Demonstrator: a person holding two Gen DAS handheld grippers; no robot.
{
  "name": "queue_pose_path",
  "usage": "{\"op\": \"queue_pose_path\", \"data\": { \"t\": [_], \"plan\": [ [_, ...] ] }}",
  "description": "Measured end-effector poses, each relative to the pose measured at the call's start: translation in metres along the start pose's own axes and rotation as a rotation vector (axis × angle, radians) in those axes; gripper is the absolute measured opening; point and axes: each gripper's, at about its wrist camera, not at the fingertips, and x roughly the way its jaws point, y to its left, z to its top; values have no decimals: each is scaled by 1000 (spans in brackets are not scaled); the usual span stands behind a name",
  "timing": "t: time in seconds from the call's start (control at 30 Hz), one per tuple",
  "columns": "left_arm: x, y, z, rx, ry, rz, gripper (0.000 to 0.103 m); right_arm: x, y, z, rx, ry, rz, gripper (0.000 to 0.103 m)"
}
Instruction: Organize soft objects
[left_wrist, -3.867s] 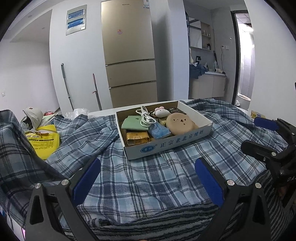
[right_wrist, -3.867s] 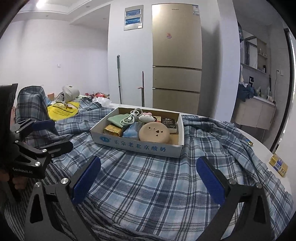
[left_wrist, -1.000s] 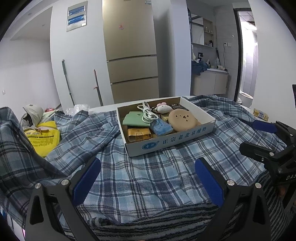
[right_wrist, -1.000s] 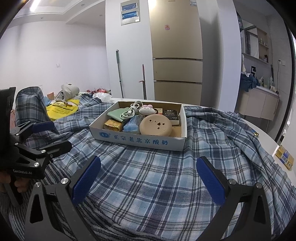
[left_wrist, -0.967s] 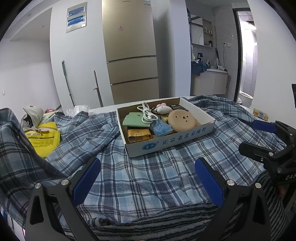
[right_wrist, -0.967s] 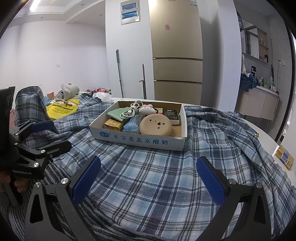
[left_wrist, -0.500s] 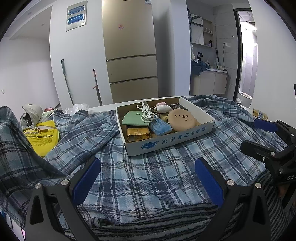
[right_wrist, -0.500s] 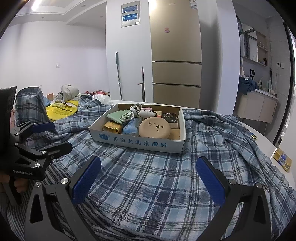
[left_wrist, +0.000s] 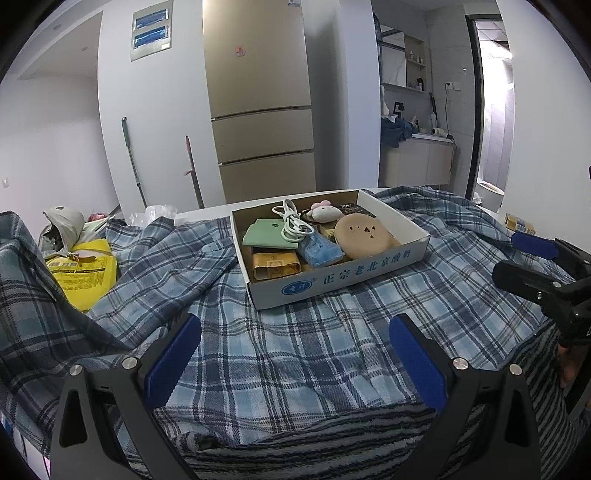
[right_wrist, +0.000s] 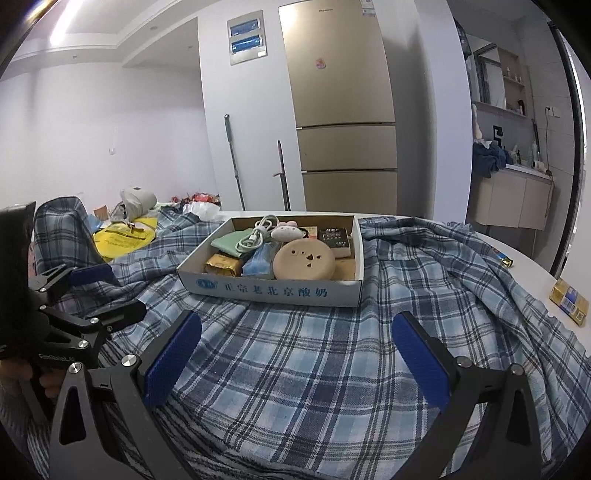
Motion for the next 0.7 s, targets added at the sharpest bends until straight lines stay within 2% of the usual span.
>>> {"op": "queue_pose_path", "data": {
  "t": [0.7],
  "plan": [
    [-2,-1,0,10,-13,2,103,2,8,-1,-37,10,15,103]
  ]
}}
